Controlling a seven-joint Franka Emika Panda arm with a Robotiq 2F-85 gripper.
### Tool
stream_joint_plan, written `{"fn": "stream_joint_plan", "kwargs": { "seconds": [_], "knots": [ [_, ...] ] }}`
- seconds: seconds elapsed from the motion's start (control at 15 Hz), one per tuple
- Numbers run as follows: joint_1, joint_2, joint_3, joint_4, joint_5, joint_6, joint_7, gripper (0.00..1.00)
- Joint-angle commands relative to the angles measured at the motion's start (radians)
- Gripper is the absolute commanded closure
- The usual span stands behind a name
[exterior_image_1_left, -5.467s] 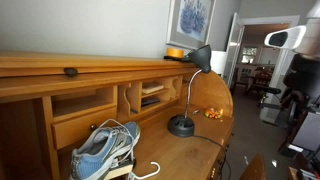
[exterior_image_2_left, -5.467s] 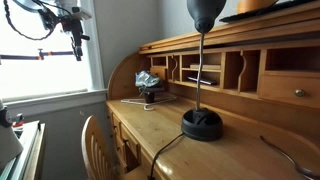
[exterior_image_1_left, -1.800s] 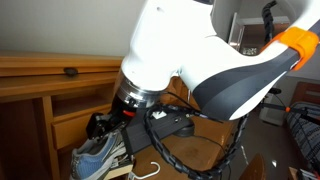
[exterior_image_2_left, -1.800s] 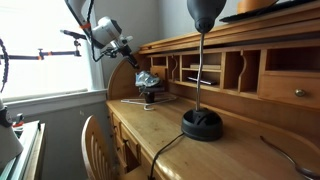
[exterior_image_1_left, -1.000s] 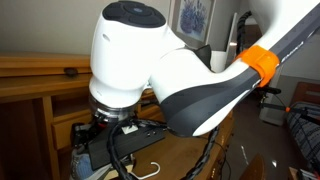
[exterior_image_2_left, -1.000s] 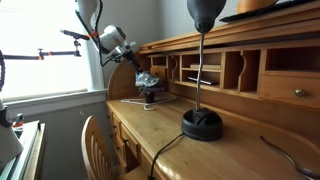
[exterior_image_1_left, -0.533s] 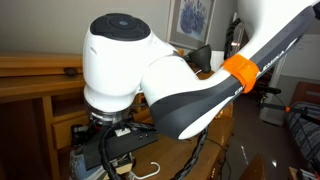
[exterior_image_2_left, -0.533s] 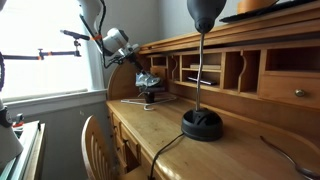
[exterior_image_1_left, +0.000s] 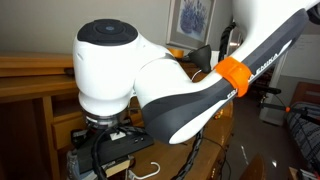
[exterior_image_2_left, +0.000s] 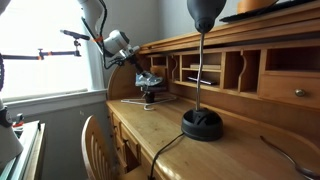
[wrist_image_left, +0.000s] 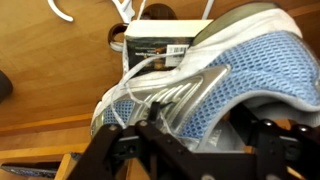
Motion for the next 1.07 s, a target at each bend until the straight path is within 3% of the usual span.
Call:
{"fn": "stream_joint_plan", "kwargs": {
  "seconds": [0.0,0.4,1.0],
  "knots": [
    [0.024,0.012,-0.018,0.023,0.028,-0.041,0.012,0.58],
    [0.038,-0.014,-0.035,0.020,0.024,-0.121,0.080,0.99],
    [0.048,-0.080,-0.040,-0.021,-0.019,-0.169,0.228,0.97]
  ]
}}
